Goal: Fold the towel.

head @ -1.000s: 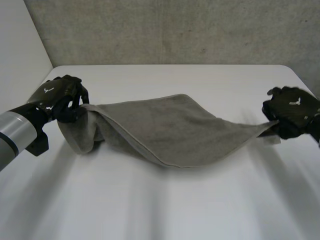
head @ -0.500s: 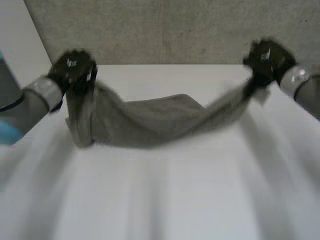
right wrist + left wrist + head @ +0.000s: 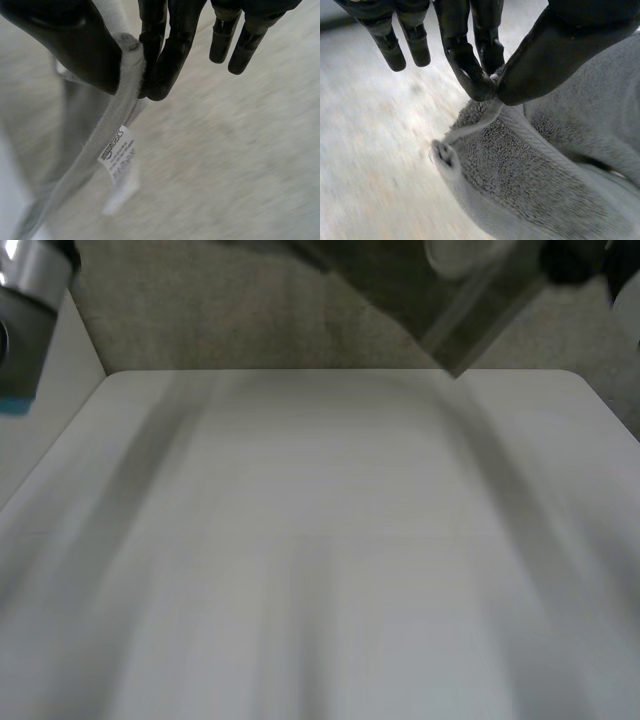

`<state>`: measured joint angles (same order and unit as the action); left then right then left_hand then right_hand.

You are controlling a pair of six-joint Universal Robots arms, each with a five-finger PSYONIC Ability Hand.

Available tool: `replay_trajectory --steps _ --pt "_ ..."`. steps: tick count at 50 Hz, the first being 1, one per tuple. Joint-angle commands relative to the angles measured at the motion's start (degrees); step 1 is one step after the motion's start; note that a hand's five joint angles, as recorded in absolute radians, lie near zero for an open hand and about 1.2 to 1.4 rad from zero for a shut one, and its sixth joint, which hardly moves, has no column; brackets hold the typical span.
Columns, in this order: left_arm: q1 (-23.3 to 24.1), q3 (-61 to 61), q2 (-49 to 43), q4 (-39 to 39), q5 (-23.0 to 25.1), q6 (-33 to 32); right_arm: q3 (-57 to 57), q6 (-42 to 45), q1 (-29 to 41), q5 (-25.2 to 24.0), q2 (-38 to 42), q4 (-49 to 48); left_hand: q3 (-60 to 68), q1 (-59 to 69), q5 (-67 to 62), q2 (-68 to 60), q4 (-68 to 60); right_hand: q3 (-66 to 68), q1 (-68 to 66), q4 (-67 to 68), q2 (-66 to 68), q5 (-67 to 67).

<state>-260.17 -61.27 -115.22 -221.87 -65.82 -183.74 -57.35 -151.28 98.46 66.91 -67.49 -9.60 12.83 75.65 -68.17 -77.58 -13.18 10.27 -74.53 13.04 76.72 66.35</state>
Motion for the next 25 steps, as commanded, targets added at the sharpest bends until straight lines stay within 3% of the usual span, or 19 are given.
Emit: replay_trajectory --steps 1,5,10,13,15,25 --pt "-2.18 -14.46 -1.24 0.56 4.47 -0.57 -15.13 6.77 -1.6 -4.85 0.25 1.59 -2.83 4.35 -1.83 -2.42 3.18 -0.27 -5.47 -3.04 3.28 3.65" --pt "-2.36 -20.12 -2.29 0.65 5.35 -2.06 -24.63 12.22 -4.15 -7.93 0.25 3.44 -2.83 4.35 -1.83 -2.42 3.18 -0.27 -5.47 -3.04 3.28 3.65" --pt "-2.71 -27.75 -4.4 2.31 6.84 -11.62 -32.1 15.75 -5.73 -10.48 0.25 3.62 -2.83 4.35 -1.83 -2.42 3.18 -0.27 -5.47 -3.04 3.28 3.65" --pt "-2.97 -29.17 -4.4 3.55 7.02 -14.1 -35.45 16.72 -6.61 -11.89 -0.27 3.62 -2.83 4.35 -1.83 -2.42 3.18 -0.27 -5.47 -3.04 3.28 3.65" --pt "-3.67 -31.36 -4.23 7.3 7.46 -17.34 -36.77 16.81 -6.96 -12.42 -1.06 3.62 -2.83 4.35 -1.83 -2.42 3.18 -0.27 -5.47 -3.04 3.28 3.65" --pt "-4.2 -35.49 1.12 16.28 8.51 -18.85 -42.85 15.31 -11.71 -16.46 -10.99 5.38 -2.83 4.35 -1.83 -2.42 3.18 -0.27 -5.47 -3.04 3.28 3.65"
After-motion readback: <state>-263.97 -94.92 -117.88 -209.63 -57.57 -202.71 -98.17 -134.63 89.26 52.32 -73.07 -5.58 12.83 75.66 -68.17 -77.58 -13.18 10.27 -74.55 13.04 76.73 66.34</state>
